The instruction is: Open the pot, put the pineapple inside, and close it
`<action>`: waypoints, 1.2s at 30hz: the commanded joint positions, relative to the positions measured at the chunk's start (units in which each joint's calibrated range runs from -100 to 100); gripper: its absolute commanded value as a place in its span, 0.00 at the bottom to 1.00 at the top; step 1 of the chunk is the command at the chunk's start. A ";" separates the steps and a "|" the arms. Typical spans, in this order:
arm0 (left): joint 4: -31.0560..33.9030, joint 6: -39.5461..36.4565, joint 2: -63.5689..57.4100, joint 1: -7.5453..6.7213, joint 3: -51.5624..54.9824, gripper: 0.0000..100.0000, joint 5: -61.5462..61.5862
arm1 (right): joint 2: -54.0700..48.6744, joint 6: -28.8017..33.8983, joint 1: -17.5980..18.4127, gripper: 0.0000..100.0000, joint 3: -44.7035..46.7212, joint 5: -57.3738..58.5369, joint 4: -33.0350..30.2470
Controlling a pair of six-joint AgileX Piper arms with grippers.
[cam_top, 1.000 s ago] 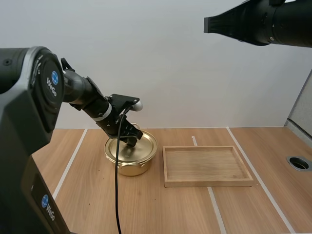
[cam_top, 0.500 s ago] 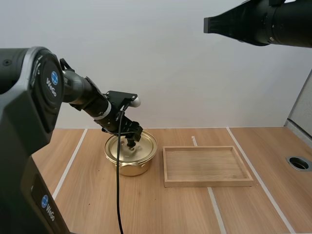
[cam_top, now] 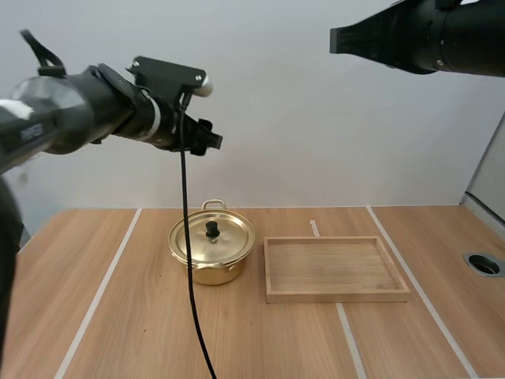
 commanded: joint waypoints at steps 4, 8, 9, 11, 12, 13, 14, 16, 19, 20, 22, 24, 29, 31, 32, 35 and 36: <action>-1.19 -1.94 -11.13 0.00 -0.55 1.00 -9.99 | -0.60 0.17 -0.16 0.00 -0.35 -0.27 -0.07; -1.19 -1.94 -17.70 0.00 -0.55 1.00 -12.10 | -0.60 0.17 -0.16 0.00 -0.35 -0.27 -0.07; -1.19 -1.94 -19.28 0.00 -0.55 1.00 -12.10 | -0.60 0.17 -0.16 0.00 -0.35 -0.27 -0.07; -1.06 -1.94 -22.12 0.00 -0.40 1.00 -12.10 | -0.60 0.17 -0.16 0.00 -0.35 -0.27 -0.07; -0.73 -1.94 -23.75 0.00 -0.40 1.00 -12.10 | -0.60 0.17 -0.16 0.00 -0.35 -0.27 -0.07; -0.10 -1.94 -25.07 0.00 -0.40 1.00 -12.10 | -0.60 0.17 -0.16 0.00 -0.35 -0.27 -0.07; 0.40 -1.94 -26.68 0.00 -0.40 1.00 -12.10 | -0.60 0.17 -0.16 0.00 -0.35 -0.27 -0.07; 1.73 -1.94 -29.74 0.00 -0.40 0.89 -12.10 | -0.60 0.17 -0.16 0.00 -0.35 -0.27 -0.07; 3.75 -1.94 -33.74 0.00 -0.40 0.72 -12.96 | -0.60 0.17 -0.16 0.00 -0.35 -0.27 -0.07; 4.61 -1.94 -35.13 0.00 -0.27 0.67 -13.60 | -0.60 0.17 -0.16 0.00 -0.35 -0.27 -0.07; 6.19 -2.04 -37.43 0.00 0.36 0.56 -15.69 | -0.60 0.17 -0.16 0.00 -0.35 -0.27 -0.07; 9.89 -4.36 -40.19 0.00 2.58 0.44 -20.14 | -0.60 0.17 -0.16 0.00 -0.35 -0.27 -0.07; 21.31 -18.24 -47.75 0.00 14.76 0.16 -37.61 | -0.60 0.17 -0.16 0.00 -0.35 -0.27 -0.07; 26.96 -27.31 -50.67 0.00 21.34 0.08 -43.54 | -0.60 0.17 -0.16 0.00 -0.35 -0.27 -0.07; 30.54 -32.24 -52.19 0.00 24.69 0.03 -44.97 | -0.60 0.17 -0.16 0.00 -0.35 -0.27 -0.07; 38.79 -42.47 -55.51 0.00 34.42 0.00 -44.13 | -0.60 0.17 -0.16 0.00 -0.35 -0.27 -0.07; 39.42 -45.06 -56.61 0.00 37.92 0.00 -43.37 | -0.60 0.17 -0.16 0.00 -0.35 -0.27 -0.07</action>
